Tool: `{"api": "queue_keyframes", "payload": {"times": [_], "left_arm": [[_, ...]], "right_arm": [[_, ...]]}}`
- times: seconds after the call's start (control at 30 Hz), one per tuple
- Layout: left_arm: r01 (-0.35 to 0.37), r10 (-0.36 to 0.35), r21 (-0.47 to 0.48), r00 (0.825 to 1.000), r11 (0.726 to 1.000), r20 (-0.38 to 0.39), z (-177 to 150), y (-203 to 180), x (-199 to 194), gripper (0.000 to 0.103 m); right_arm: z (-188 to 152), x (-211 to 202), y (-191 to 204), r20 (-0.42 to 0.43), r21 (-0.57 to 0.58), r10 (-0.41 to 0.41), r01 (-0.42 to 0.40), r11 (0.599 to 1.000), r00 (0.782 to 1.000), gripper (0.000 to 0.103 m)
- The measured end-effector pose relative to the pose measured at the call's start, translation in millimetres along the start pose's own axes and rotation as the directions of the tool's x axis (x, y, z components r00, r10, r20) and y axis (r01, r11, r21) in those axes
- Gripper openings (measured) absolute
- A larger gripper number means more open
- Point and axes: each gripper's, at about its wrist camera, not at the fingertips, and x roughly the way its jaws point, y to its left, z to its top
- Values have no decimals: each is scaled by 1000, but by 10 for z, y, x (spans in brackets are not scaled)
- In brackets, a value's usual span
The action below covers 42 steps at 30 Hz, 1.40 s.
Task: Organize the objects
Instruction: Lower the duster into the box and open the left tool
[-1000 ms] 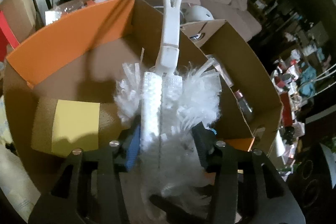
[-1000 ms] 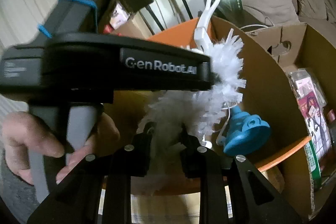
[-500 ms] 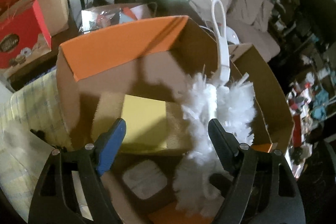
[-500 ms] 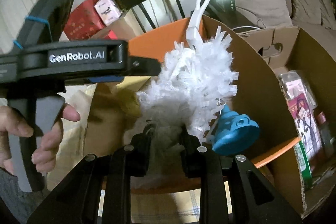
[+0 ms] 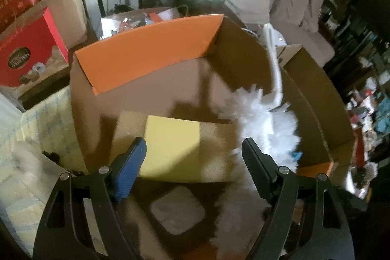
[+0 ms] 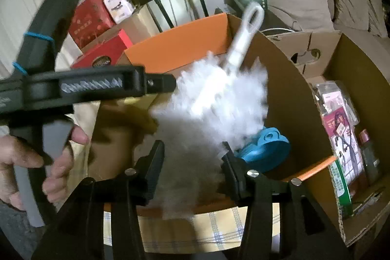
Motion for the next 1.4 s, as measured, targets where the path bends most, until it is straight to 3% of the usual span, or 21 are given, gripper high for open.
{"api": "queue_keyframes", "payload": {"times": [0.2,0.37,0.47,0.53,0.6,0.67,0.8,1.0,1.2,1.4], "left_arm": [[-112,112,75,994,991,3,-65,-40,49,70],[-100,100,60,995,993,4,-84,62,14,69],[-111,111,18,994,994,13,-44,173,-18,58],[-119,119,-1,993,993,18,-45,229,-35,57],[-78,78,-25,997,997,25,-68,288,-66,61],[-39,41,-59,999,998,33,-108,332,-114,72],[46,-42,-69,997,997,64,-191,340,-283,73],[112,-107,-52,990,992,96,-368,265,-404,73],[147,-145,-27,987,989,73,-532,94,-318,59],[171,-172,24,985,985,9,-651,-145,-142,37]], "right_arm": [[30,-118,24,43,-38,-31,33,999,999,48],[171,-45,-64,47,-2,-21,21,1000,999,48],[216,4,-83,39,5,-11,10,1000,999,48],[221,53,-40,25,-17,-9,9,1000,1000,48],[219,109,14,7,-42,-12,12,999,1000,48],[200,204,68,-19,-70,-21,20,997,1000,48],[155,329,145,-64,-114,-22,15,993,998,48],[284,76,-40,19,-91,-60,61,994,998,48],[586,40,-348,37,-40,-102,103,994,994,47],[807,311,-469,-6,-25,-127,127,992,992,36]]}}
